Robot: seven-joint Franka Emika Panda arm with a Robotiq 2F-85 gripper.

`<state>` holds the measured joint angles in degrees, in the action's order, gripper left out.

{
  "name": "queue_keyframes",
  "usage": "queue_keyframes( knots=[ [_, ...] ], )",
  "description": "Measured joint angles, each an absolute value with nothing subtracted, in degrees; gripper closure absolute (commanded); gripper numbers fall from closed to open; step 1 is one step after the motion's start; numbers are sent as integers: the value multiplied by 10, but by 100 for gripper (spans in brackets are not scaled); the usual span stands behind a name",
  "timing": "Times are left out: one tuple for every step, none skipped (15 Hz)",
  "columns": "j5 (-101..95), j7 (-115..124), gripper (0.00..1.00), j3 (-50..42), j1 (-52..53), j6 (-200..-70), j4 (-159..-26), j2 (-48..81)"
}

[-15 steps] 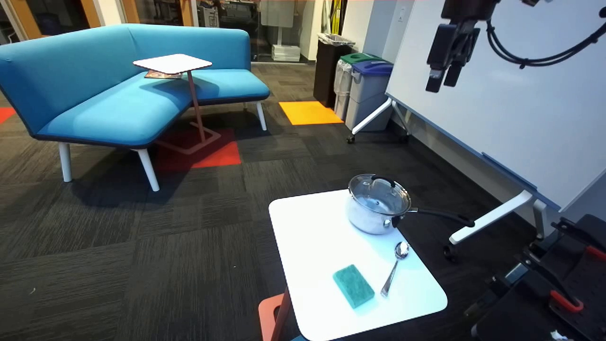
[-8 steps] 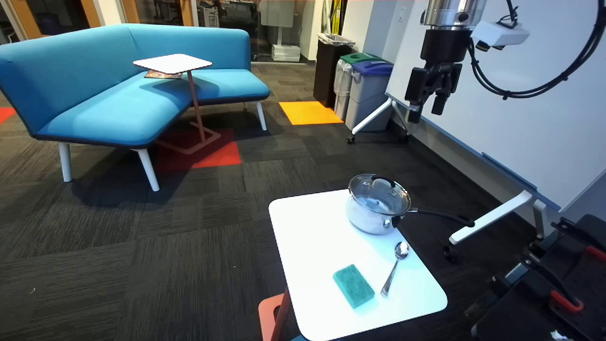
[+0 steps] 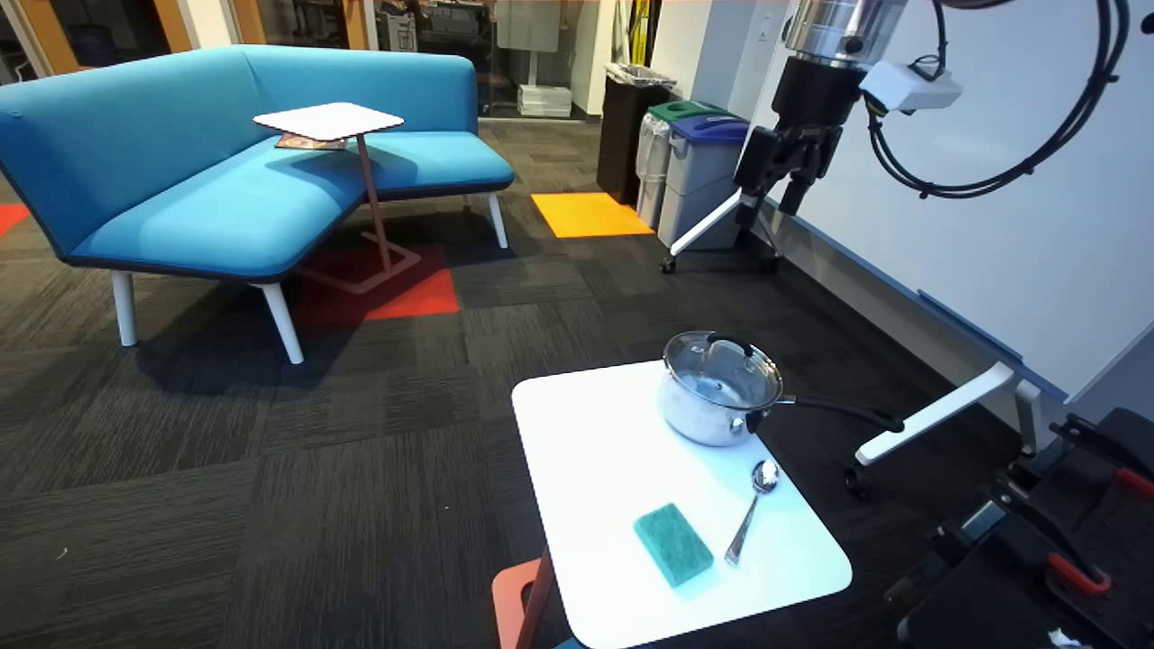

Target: Take the lid off the pot

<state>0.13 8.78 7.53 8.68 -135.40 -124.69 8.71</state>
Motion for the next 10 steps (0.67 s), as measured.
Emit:
queue_keyframes(
  knots=[
    [3, 80, 0, 75, 87, -1383, -1249, 96],
    [5, 73, 0, 75, 87, -1408, -1250, 106],
    [11, 66, 0, 75, 86, -1425, -1252, 116],
    [17, 58, 0, 75, 86, -1437, -1252, 125],
    [25, 50, 0, 75, 84, -1444, -1253, 134],
    [35, 41, 0, 76, 82, -1447, -1253, 142],
    [43, 33, 0, 76, 80, -1450, -1253, 150],
    [50, 27, 0, 76, 77, -1452, -1253, 158],
    [56, 22, 0, 76, 73, -1454, -1253, 166],
    [59, 19, 0, 76, 70, -1456, -1253, 173]
  ],
)
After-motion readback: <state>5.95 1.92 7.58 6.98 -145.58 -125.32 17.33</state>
